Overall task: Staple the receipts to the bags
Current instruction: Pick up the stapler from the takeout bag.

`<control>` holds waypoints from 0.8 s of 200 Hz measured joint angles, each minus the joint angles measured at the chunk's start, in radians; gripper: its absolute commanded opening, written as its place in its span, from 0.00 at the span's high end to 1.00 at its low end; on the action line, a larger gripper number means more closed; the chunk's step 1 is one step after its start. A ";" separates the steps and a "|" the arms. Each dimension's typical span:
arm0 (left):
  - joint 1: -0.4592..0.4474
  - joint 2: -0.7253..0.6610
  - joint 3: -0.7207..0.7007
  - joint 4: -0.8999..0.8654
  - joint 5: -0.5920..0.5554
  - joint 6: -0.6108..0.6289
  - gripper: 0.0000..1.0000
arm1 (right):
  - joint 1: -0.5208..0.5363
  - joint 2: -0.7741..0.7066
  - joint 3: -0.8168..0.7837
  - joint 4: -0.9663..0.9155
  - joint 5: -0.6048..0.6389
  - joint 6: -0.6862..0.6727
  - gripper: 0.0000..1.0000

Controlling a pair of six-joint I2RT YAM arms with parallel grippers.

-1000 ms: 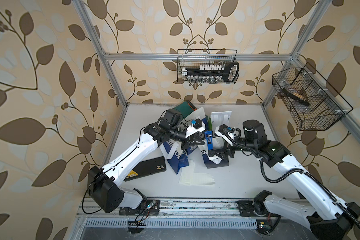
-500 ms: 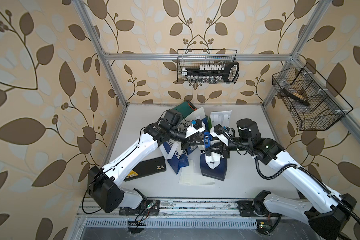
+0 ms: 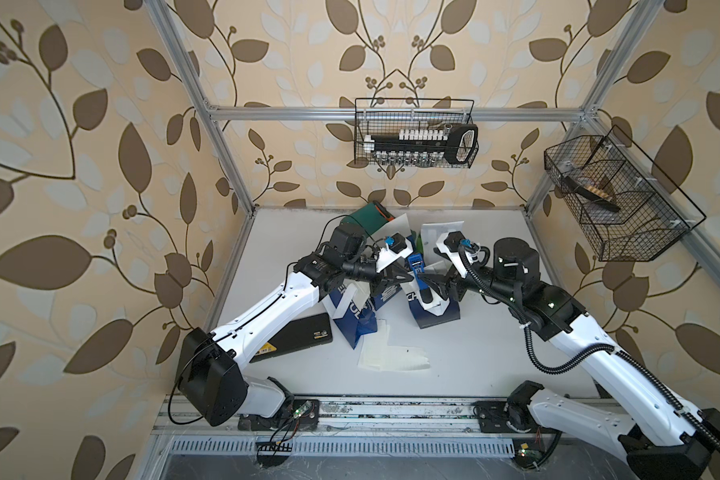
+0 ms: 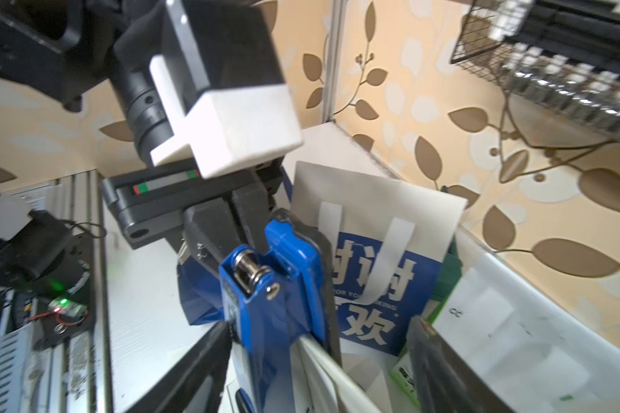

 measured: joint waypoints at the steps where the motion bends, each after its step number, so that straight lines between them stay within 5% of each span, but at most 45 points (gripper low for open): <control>1: 0.000 0.000 0.000 0.001 -0.001 -0.001 1.00 | 0.000 -0.003 -0.002 0.003 0.008 0.002 0.22; 86: -0.024 0.017 -0.003 0.063 -0.081 -0.085 1.00 | 0.076 -0.027 -0.059 0.060 0.207 0.122 0.43; 129: -0.050 0.045 0.006 0.082 -0.097 -0.107 1.00 | 0.136 0.018 -0.076 0.087 0.237 0.182 0.45; 160: -0.060 0.051 0.006 0.083 -0.101 -0.115 1.00 | 0.164 0.025 -0.087 0.101 0.303 0.203 0.60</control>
